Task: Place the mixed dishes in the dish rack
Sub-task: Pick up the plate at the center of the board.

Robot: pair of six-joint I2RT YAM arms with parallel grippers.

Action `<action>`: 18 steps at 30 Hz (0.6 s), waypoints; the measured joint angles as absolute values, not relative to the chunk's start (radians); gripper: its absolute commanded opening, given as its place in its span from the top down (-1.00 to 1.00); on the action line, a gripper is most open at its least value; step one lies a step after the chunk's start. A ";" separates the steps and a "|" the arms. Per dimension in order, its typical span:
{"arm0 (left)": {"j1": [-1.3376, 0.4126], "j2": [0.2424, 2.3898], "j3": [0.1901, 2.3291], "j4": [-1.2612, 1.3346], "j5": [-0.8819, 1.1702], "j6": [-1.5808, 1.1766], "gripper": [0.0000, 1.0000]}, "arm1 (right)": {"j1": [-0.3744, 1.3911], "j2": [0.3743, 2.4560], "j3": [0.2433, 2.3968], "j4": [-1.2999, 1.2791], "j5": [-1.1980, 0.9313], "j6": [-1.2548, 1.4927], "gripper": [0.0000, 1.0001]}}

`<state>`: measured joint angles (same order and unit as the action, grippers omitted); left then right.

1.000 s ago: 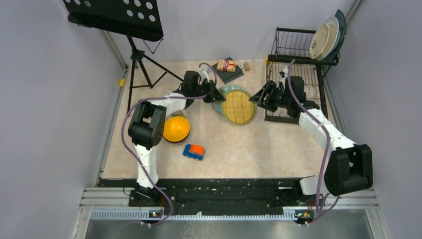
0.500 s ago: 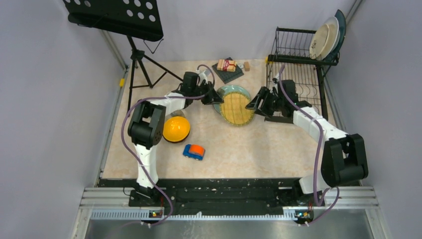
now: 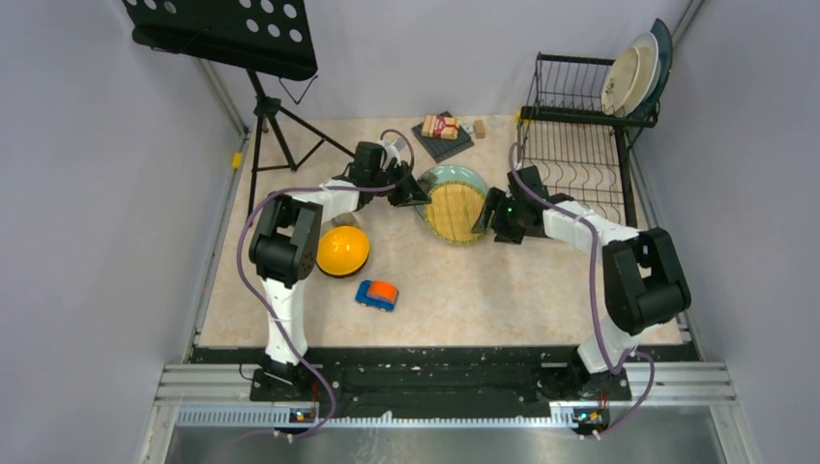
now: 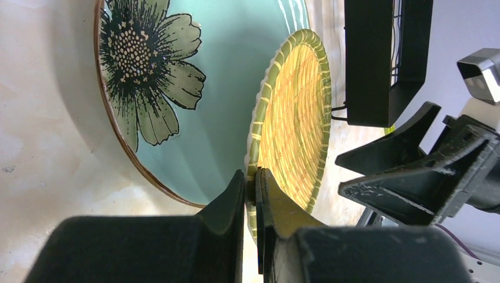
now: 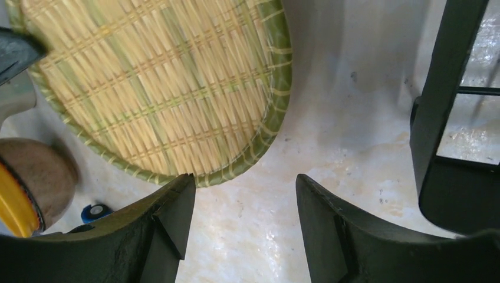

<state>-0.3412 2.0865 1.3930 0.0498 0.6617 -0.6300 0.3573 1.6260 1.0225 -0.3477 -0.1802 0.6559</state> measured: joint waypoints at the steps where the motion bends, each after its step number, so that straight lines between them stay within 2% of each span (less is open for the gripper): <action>1: -0.341 2.086 1.393 0.049 0.662 -0.630 1.00 | 0.357 1.636 1.023 -0.340 -0.173 0.659 -0.31; 13: -0.341 2.086 1.393 0.050 0.677 -0.630 1.00 | 0.358 1.739 1.022 -0.167 -0.144 0.711 -0.33; 18: -0.338 2.086 1.393 0.077 0.705 -0.636 0.86 | 0.358 1.775 1.036 -0.146 -0.165 0.699 -0.33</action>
<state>-0.3382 2.0865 1.3930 0.0769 0.7052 -0.6361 0.3580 1.7752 1.0359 -0.1459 -0.1650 0.6994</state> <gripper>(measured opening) 0.118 0.663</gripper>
